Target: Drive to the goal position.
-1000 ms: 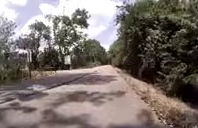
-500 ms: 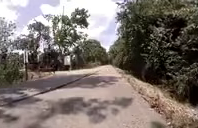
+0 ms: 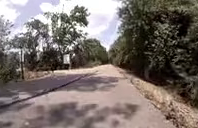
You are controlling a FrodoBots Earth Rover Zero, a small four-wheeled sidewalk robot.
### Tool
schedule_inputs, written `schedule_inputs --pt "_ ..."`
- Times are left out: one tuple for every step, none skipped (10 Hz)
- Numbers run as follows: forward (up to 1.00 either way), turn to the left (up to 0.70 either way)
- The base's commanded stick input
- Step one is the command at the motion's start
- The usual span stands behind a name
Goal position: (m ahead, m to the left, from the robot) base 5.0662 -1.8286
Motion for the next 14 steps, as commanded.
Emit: schedule_inputs --pt "0.70 0.00" --pt "0.70 0.00" --pt "0.70 -0.23" --pt "0.70 -0.35" --pt "0.70 -0.35" --pt "0.70 -0.35" --pt "0.70 -0.24" --pt "0.70 0.00" --pt "0.70 0.00" --pt "0.70 0.00" --pt "0.70 0.00" --pt "0.70 0.00" --pt "0.70 0.00" --pt "0.70 0.00"
